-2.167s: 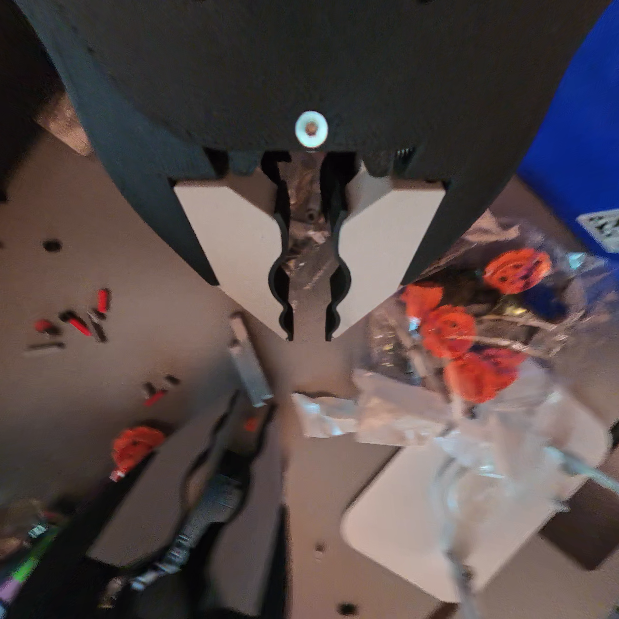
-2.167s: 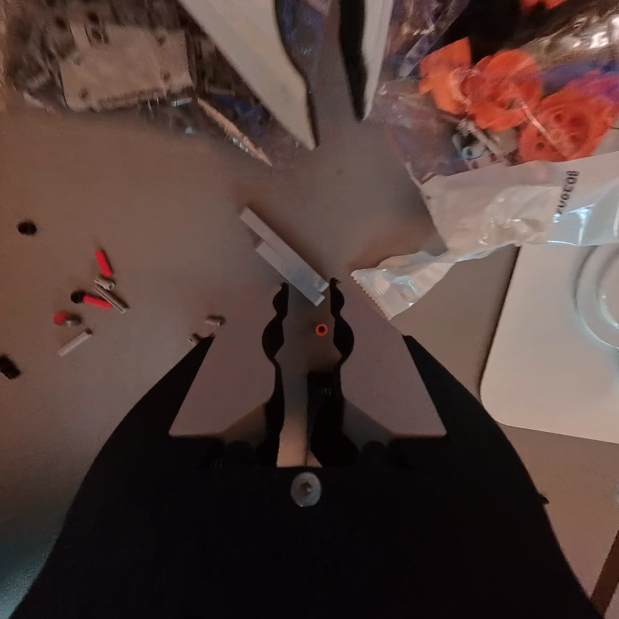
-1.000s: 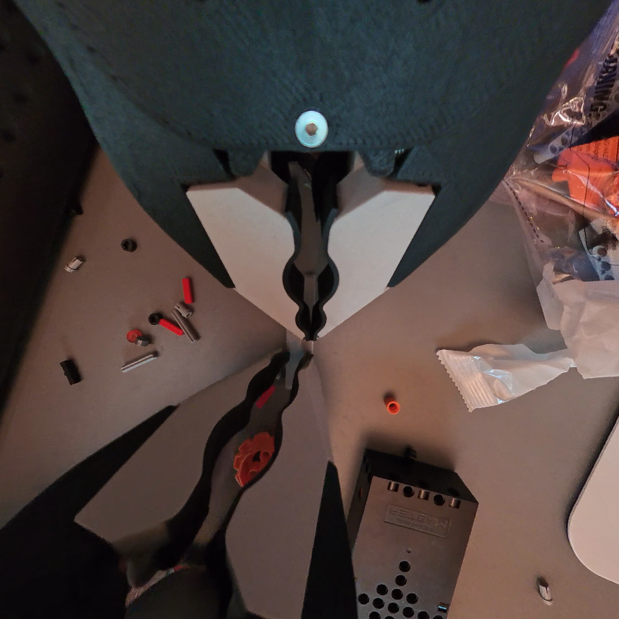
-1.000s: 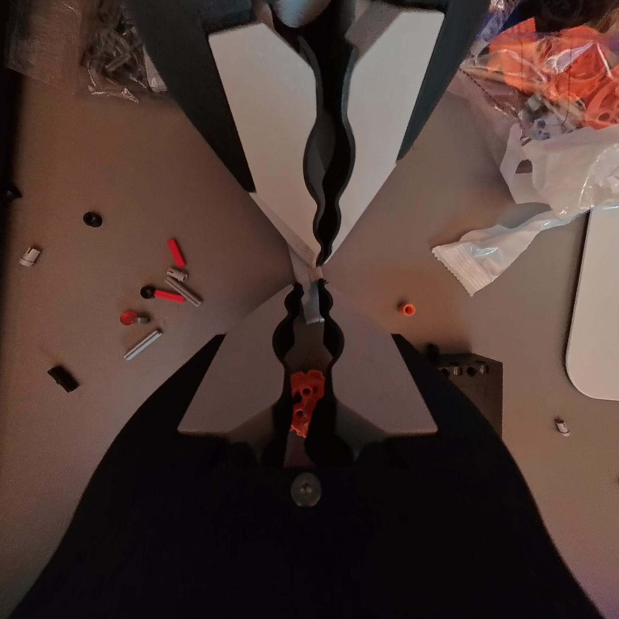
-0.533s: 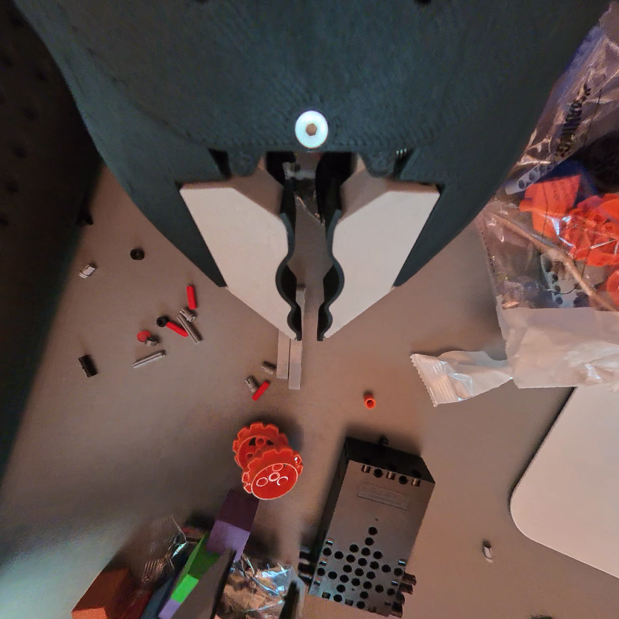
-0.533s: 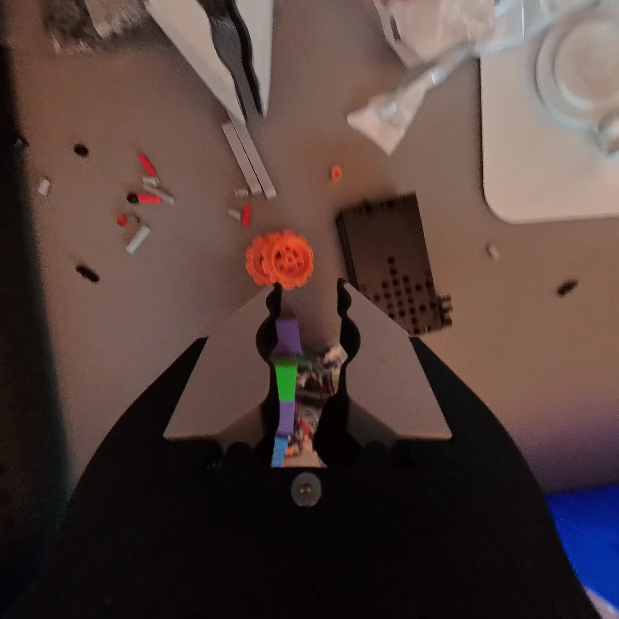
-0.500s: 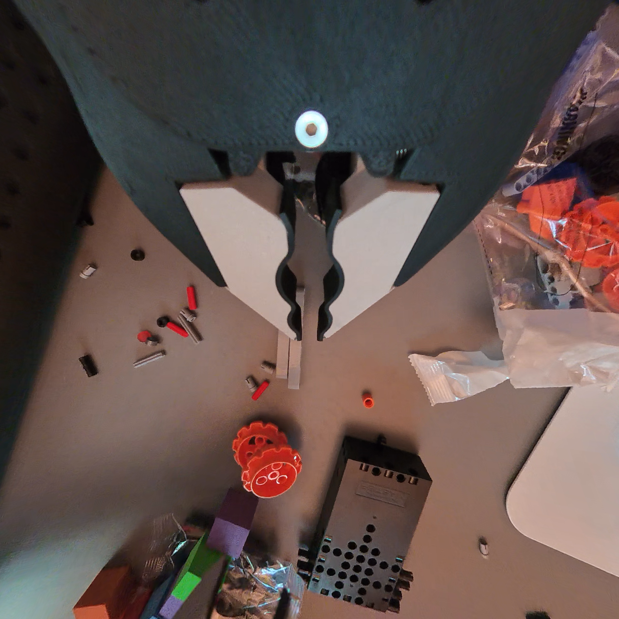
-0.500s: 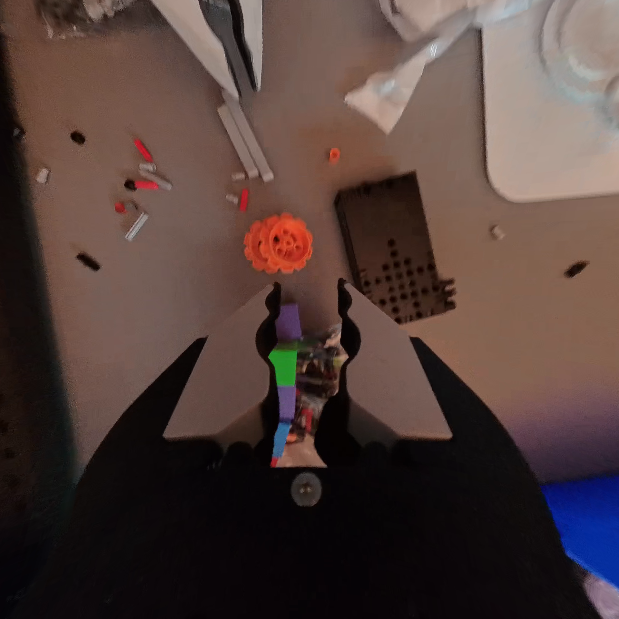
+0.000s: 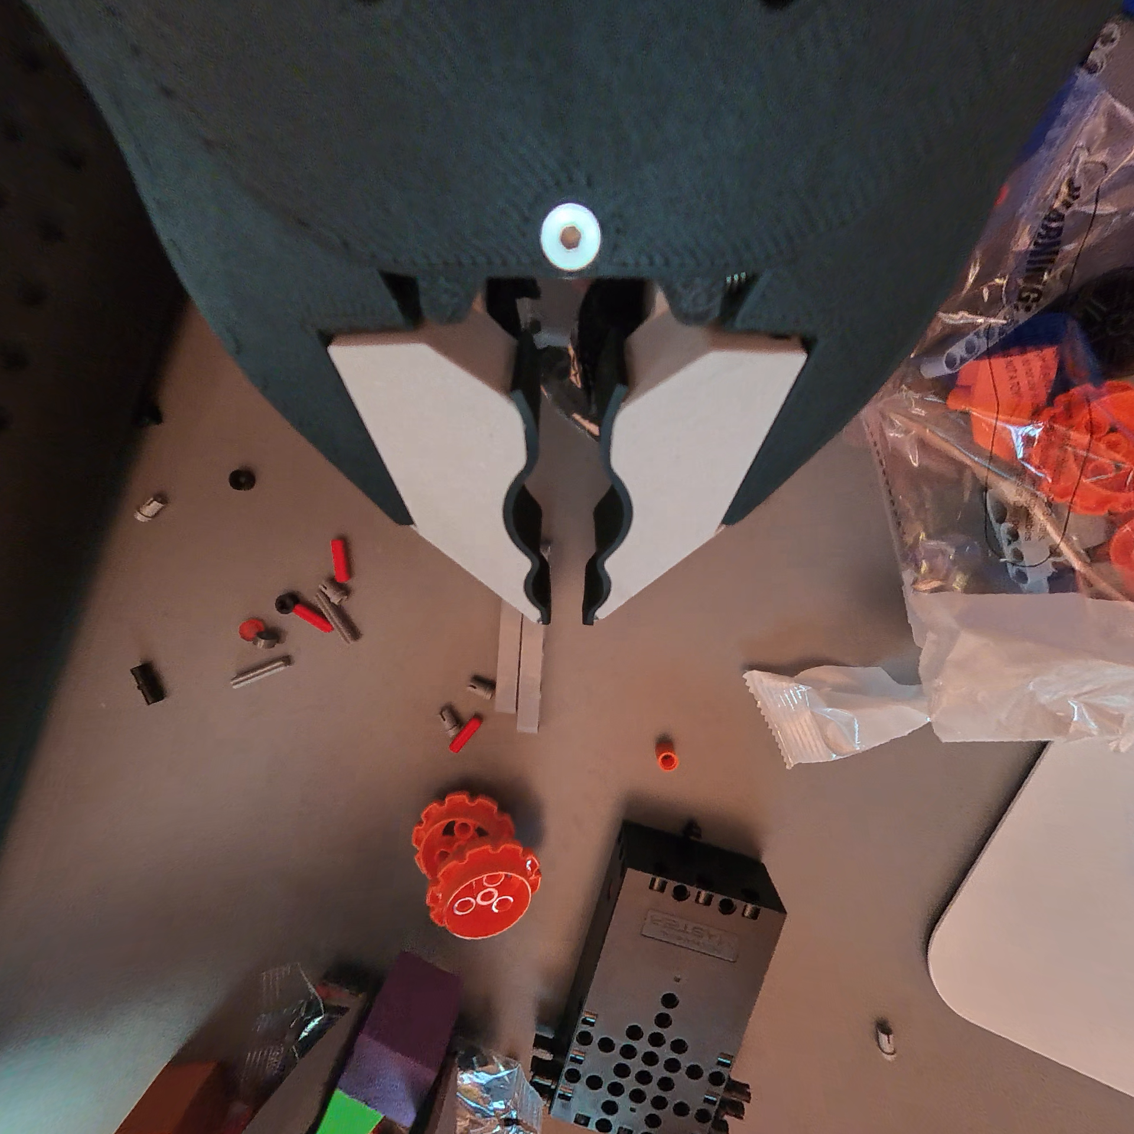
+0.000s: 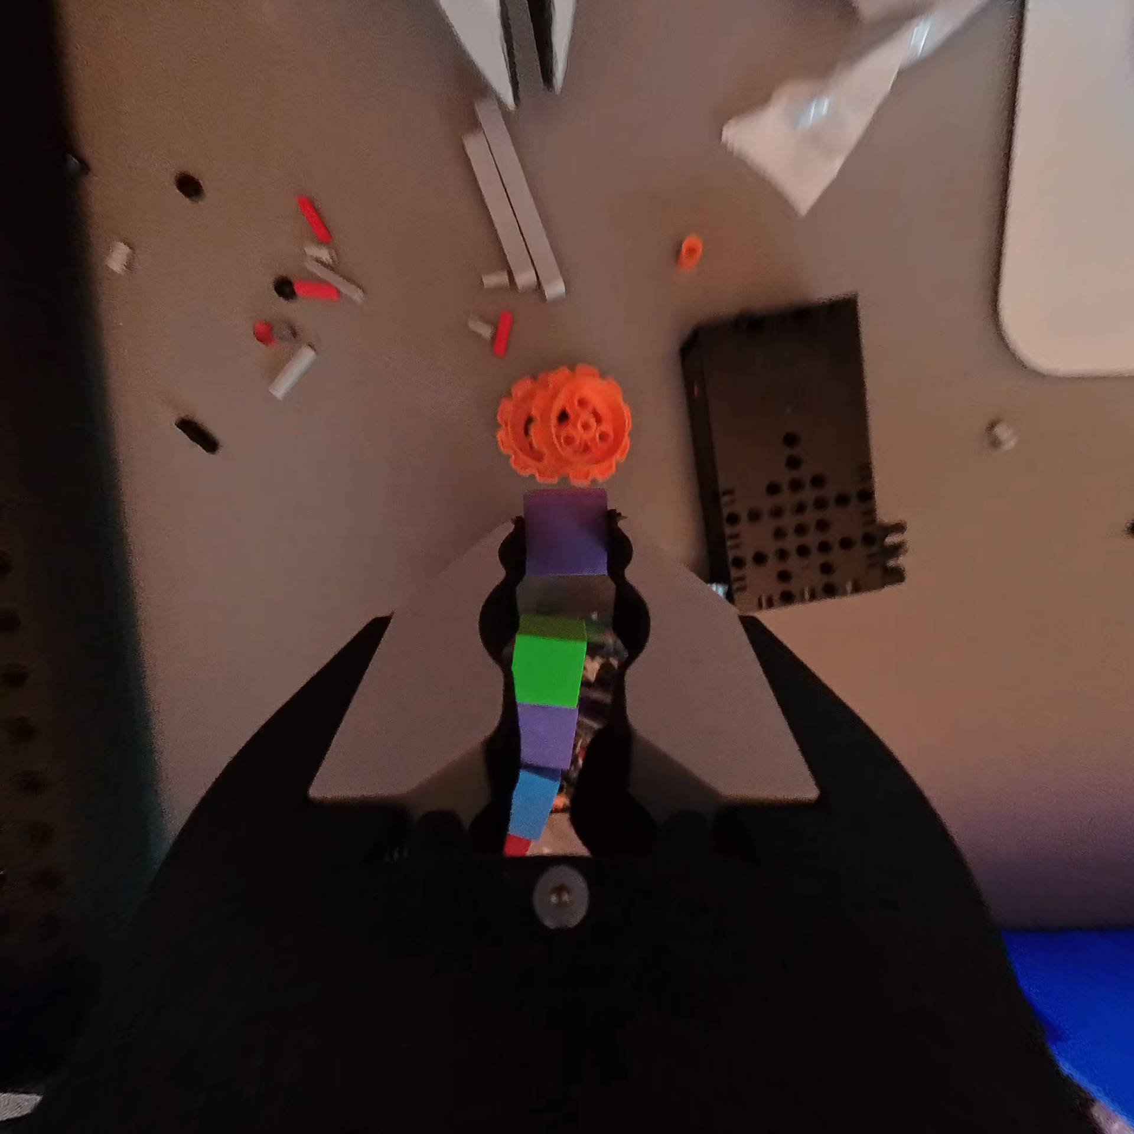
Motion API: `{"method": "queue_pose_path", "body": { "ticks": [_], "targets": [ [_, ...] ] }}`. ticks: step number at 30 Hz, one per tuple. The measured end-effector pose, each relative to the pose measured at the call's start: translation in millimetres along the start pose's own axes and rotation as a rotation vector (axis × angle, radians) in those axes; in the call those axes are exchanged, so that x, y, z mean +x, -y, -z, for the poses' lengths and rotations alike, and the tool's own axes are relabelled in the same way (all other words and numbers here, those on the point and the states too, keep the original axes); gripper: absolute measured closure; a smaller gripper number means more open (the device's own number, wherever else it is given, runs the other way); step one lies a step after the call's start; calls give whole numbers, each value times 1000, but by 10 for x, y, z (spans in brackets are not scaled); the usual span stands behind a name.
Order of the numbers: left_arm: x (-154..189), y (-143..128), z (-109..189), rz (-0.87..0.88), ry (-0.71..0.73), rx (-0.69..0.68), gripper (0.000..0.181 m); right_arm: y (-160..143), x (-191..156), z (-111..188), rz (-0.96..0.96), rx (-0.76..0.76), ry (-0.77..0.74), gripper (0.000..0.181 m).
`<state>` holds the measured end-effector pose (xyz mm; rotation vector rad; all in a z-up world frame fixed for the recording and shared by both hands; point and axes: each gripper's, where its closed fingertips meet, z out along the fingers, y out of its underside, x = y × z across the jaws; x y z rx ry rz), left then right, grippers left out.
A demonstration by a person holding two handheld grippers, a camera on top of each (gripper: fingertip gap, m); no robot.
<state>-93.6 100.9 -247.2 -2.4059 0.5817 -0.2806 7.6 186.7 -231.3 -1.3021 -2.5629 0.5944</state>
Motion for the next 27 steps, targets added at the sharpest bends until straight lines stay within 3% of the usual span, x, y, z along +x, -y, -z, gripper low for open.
{"method": "queue_pose_path", "body": {
  "ticks": [3, 7, 13, 24, 27],
  "targets": [
    [-32, -3, 16, 9, 8, 6, 173, 308, -56, -3, 68, 28, 8, 157],
    [-125, -26, 73, 43, 31, 31, 175, 673, -164, -236, 172, 14, 40, 157],
    [-355, -54, 191, 115, 104, 72, 177, 951, -206, -567, 256, -44, 71, 157],
    [-399, -34, 245, 118, 128, 88, 177, 957, -192, -739, 279, -97, 93, 156],
    [-401, -40, 244, 121, 127, 88, 176, 963, -148, -699, 267, -90, 61, 140]
  ]
}}
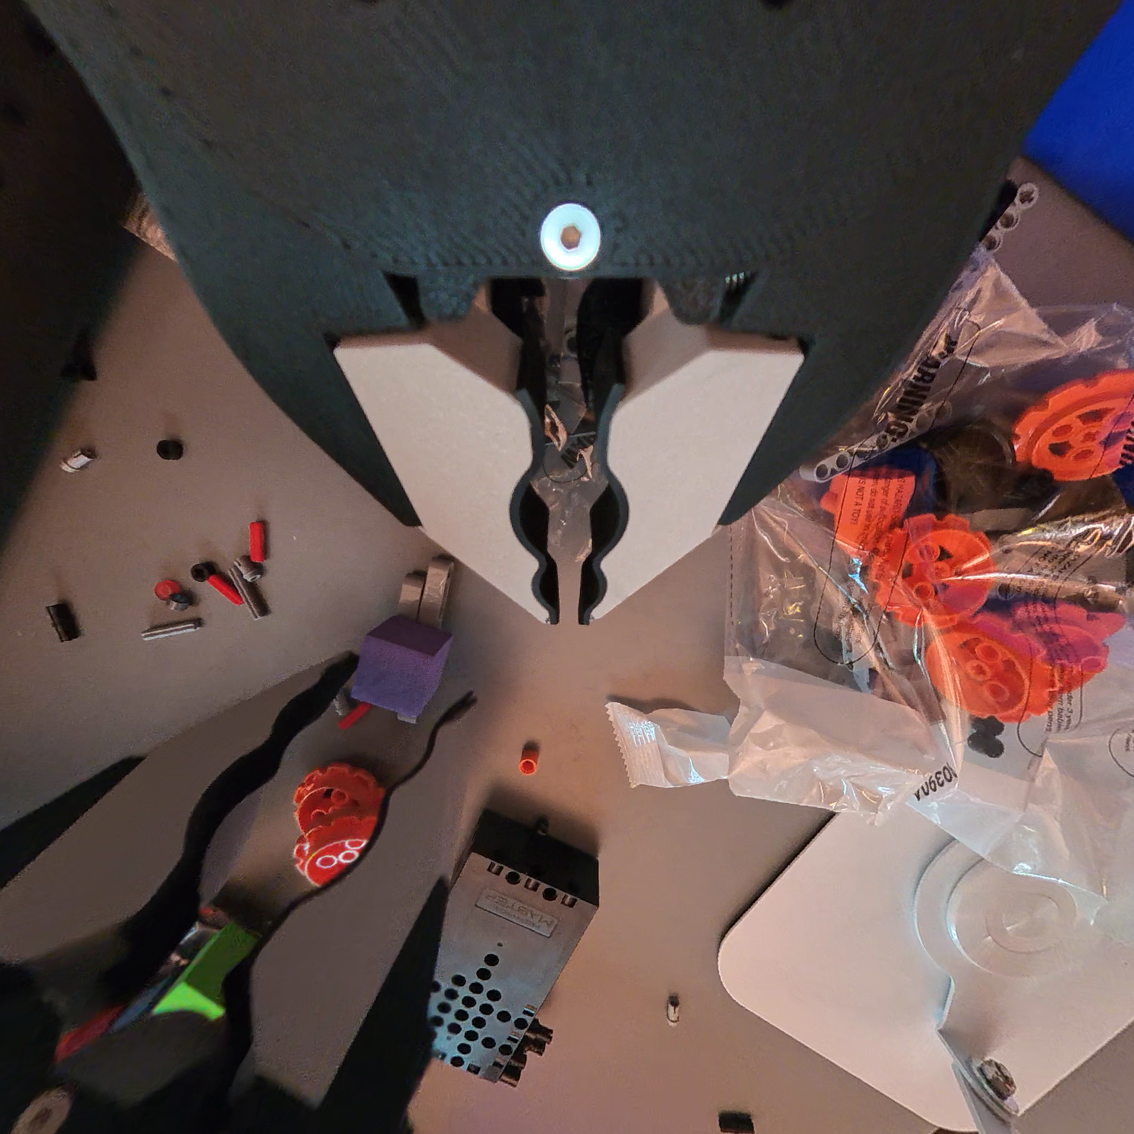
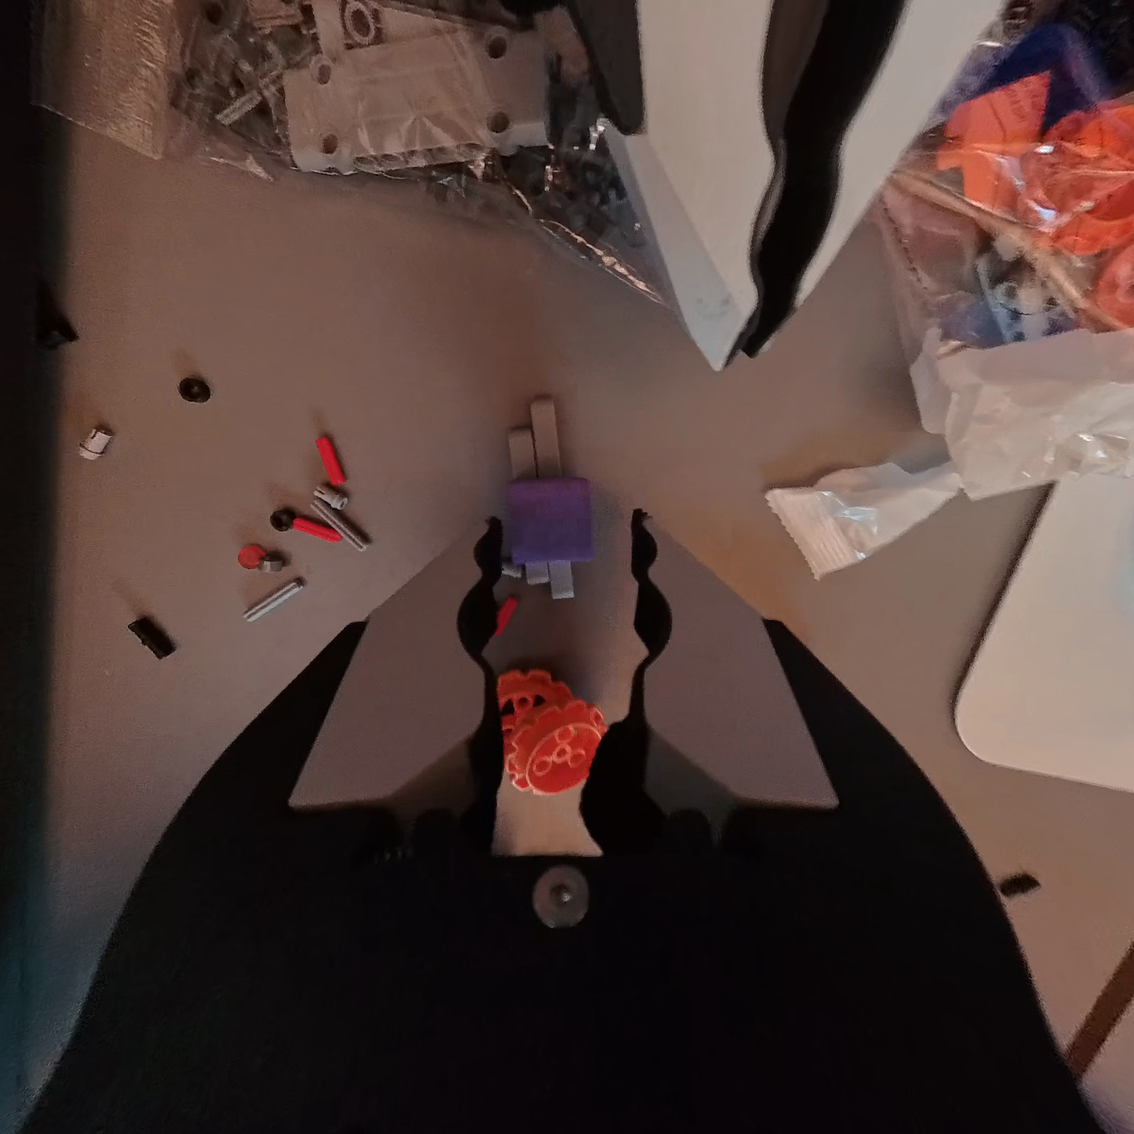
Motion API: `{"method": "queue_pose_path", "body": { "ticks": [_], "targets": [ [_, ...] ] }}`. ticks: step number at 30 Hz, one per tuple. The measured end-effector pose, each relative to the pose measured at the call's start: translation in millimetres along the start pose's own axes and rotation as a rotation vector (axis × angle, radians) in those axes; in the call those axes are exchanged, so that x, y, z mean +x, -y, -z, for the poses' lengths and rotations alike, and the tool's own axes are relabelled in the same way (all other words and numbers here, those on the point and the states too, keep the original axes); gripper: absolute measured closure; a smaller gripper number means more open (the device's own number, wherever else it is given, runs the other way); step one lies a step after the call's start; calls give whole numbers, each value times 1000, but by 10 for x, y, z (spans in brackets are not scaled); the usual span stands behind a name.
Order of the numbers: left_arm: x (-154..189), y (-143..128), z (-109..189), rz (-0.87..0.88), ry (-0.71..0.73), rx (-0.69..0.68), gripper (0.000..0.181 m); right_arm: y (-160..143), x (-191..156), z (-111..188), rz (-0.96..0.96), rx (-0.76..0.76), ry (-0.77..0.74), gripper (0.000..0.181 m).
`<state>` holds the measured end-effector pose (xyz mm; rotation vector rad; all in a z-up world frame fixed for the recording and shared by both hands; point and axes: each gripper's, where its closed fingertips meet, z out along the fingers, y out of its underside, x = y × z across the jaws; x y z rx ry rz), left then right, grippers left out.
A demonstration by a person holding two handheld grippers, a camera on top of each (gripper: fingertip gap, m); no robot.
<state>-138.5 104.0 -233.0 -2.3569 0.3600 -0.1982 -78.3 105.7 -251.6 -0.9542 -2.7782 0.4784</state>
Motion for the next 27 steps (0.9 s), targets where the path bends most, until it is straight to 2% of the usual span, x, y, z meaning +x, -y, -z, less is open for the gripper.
{"method": "queue_pose_path", "body": {
  "ticks": [4, 6, 9, 13, 16, 17, 21, 27],
  "targets": [
    [-8, 13, 20, 5, 1, 11, 176, -88, 23, 314, -41, 47, -52, 139],
    [-4, 20, 26, 4, 0, 14, 176, -301, -9, 496, -79, 35, -78, 138],
    [10, 36, 22, -3, -1, 13, 176, -775, -93, 677, -178, -8, -97, 134],
    [40, 45, -14, -10, -7, 5, 176, -1318, -278, 693, -289, -48, -64, 133],
    [52, 50, -36, -11, -12, 5, 176, -1487, -362, 618, -319, -59, -36, 143],
    [53, 53, -39, -9, -14, 8, 176, -1511, -375, 606, -318, -61, -35, 153],
    [32, 60, -30, -1, -10, 18, 176, -1429, -329, 694, -319, -10, -52, 156],
    [-31, 58, -20, 13, 4, 29, 177, -834, -207, 802, -187, 45, -69, 156]
  ]
}}
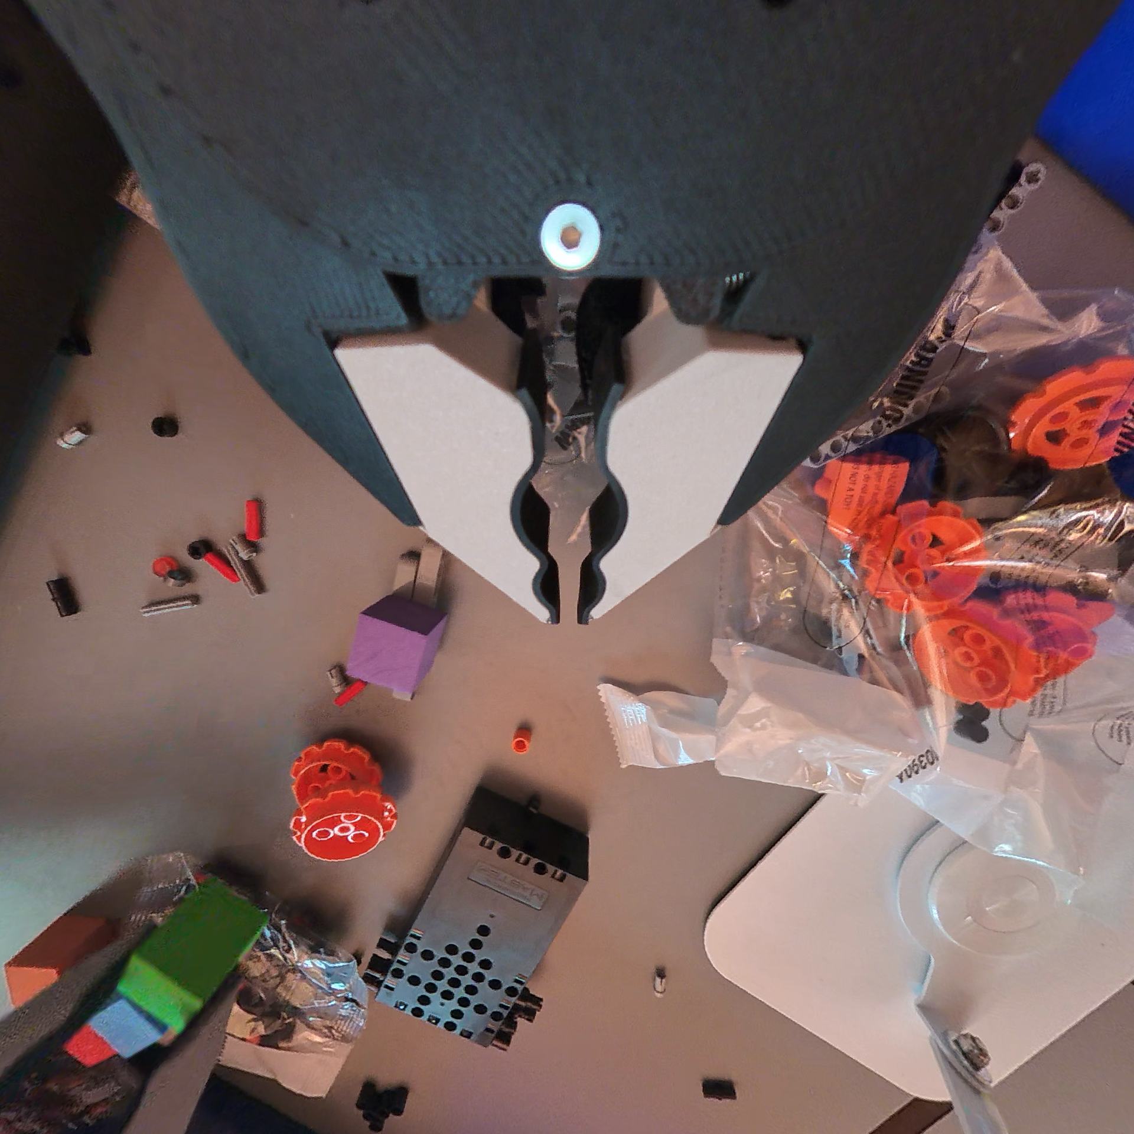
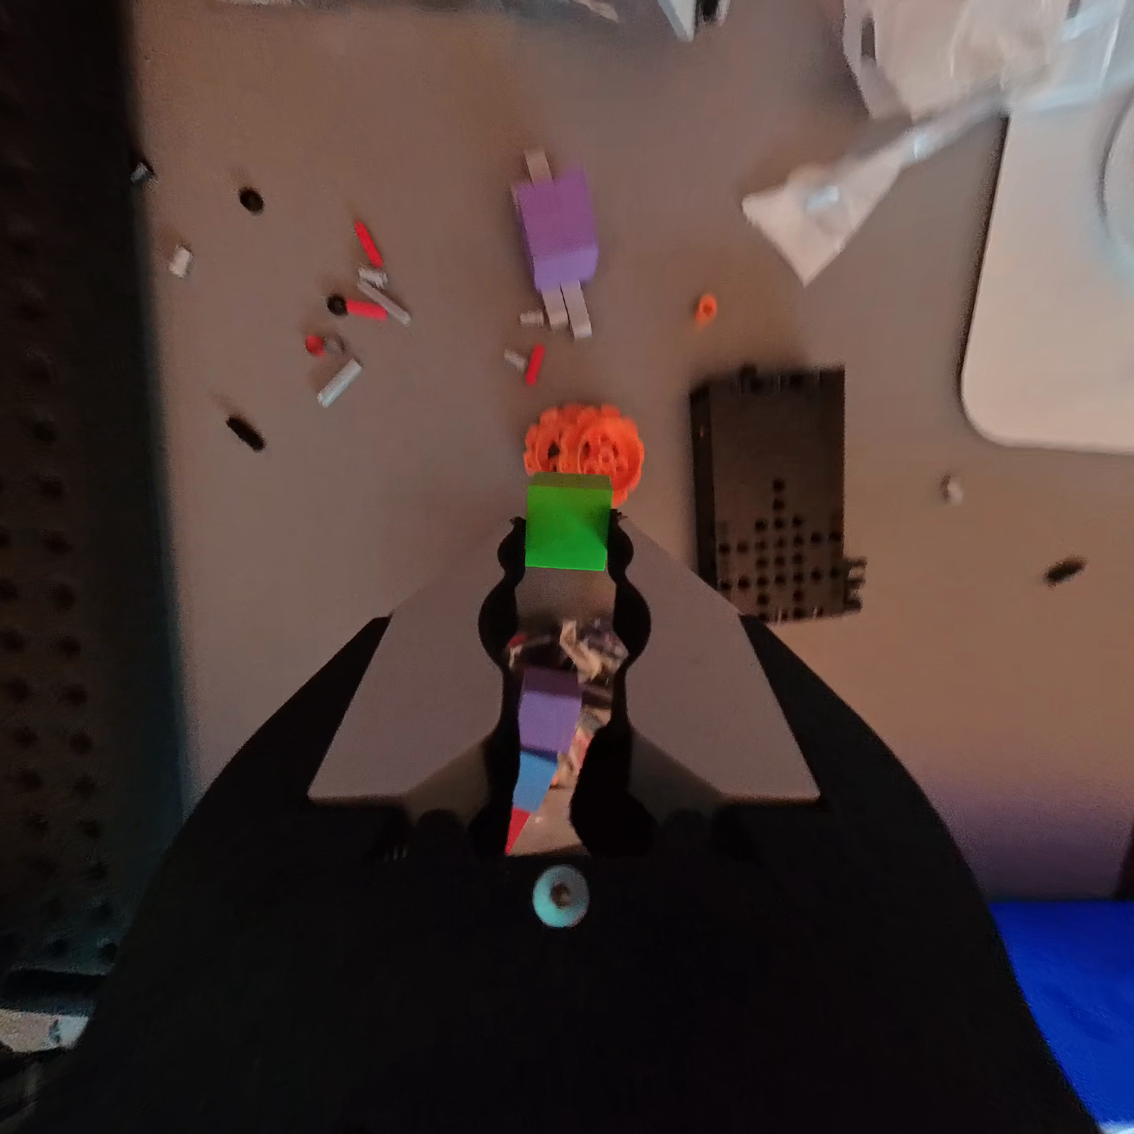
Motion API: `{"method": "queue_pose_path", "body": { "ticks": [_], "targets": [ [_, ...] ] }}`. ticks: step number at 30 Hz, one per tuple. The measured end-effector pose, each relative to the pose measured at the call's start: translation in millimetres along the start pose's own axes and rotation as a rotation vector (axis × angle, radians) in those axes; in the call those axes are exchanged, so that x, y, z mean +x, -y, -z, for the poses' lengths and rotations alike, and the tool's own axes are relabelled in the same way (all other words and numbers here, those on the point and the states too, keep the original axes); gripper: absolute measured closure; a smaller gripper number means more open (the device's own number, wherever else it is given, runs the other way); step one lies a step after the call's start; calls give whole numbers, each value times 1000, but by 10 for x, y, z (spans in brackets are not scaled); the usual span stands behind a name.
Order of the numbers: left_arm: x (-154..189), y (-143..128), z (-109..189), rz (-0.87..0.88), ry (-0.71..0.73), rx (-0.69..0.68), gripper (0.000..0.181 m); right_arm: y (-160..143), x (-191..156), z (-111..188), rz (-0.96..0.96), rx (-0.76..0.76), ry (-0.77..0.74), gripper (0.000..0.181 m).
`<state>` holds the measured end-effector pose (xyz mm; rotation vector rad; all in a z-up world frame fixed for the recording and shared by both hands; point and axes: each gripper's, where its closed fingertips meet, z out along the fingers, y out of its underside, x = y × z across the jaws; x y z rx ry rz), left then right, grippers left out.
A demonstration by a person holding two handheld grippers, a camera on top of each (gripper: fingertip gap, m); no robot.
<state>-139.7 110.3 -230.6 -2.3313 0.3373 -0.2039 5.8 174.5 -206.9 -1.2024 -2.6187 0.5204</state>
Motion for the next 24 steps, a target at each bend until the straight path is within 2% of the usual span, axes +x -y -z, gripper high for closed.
{"method": "queue_pose_path", "body": {
  "ticks": [4, 8, 16, 24],
  "targets": [
    [-99, -15, 29, 32, 20, 25, 177, 446, -25, -152, 123, -25, 13, 156],
    [-192, -6, 68, 55, 38, 56, 178, 701, -18, -339, 183, -73, 46, 156],
    [-209, 16, 88, 56, 48, 67, 178, 872, -47, -530, 237, -127, 55, 156],
    [-211, 22, 94, 56, 49, 71, 178, 891, -84, -585, 279, -147, 83, 156]
  ]
}}
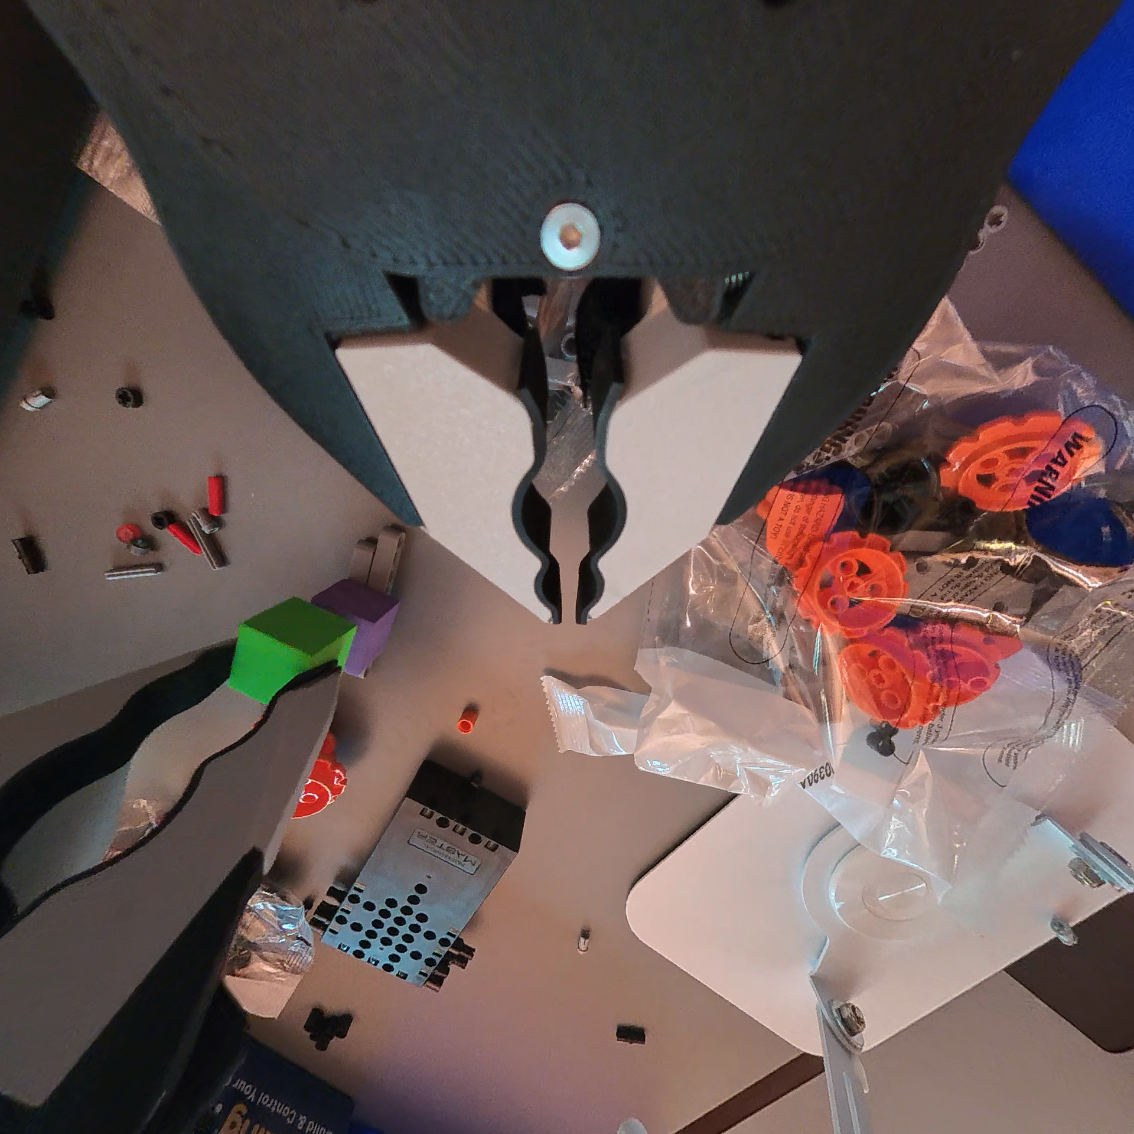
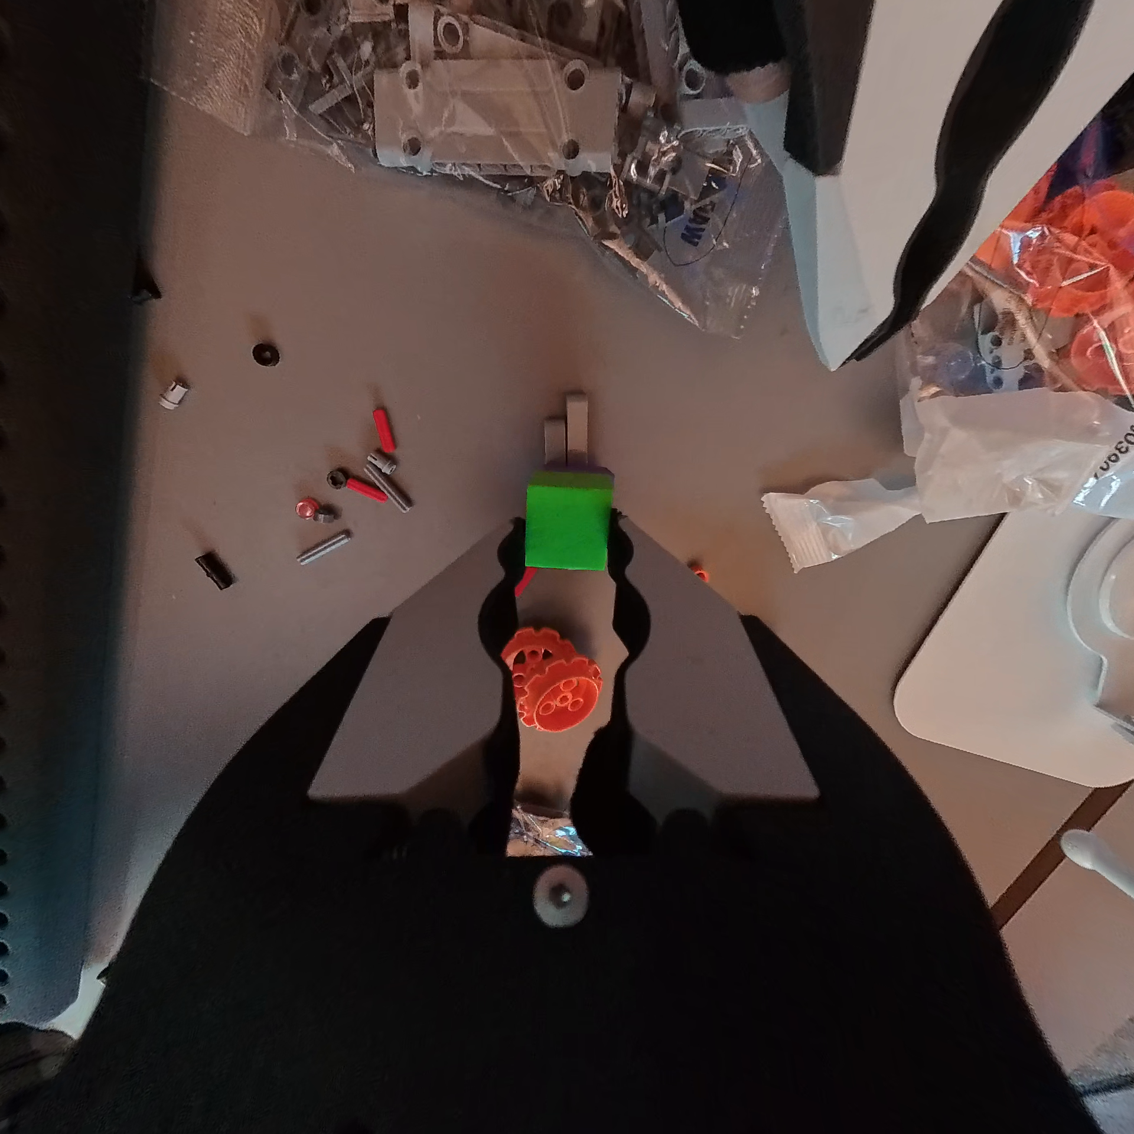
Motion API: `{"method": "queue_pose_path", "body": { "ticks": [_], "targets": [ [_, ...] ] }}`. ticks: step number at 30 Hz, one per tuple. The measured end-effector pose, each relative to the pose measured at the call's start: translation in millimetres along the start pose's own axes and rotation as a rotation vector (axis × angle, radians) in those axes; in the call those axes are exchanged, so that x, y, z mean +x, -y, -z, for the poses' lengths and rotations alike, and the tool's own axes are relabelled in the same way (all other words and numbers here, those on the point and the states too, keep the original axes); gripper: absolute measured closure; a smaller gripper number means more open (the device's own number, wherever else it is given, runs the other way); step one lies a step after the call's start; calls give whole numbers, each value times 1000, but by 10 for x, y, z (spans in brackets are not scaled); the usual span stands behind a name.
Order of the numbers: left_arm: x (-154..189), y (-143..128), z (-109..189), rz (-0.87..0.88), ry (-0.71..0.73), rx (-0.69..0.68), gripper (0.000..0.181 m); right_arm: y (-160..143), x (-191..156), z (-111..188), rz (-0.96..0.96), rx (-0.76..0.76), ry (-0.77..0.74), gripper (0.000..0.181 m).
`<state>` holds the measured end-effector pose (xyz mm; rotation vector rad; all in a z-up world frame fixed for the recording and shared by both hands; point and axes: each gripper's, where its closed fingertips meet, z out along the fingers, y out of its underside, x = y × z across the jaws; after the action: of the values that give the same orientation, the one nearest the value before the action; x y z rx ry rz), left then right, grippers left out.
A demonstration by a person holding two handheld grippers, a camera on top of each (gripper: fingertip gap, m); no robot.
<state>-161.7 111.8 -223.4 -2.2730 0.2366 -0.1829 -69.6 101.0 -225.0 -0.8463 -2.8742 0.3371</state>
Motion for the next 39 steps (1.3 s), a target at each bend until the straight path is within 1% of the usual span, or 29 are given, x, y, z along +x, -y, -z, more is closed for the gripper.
{"method": "queue_pose_path", "body": {
  "ticks": [29, 33, 37, 39],
  "targets": [
    [22, -29, -36, -4, -11, -18, 178, -15, 49, -54, -9, 12, 31, 156],
    [19, -28, -29, -3, -10, -17, 178, 3, 60, -40, -23, 22, 27, 148],
    [16, -25, -27, -2, -10, -14, 178, 3, 63, -16, -28, 32, 27, 149],
    [18, -31, -29, -2, -9, -16, 178, -3, 56, -27, -26, 28, 31, 155]
  ]
}}
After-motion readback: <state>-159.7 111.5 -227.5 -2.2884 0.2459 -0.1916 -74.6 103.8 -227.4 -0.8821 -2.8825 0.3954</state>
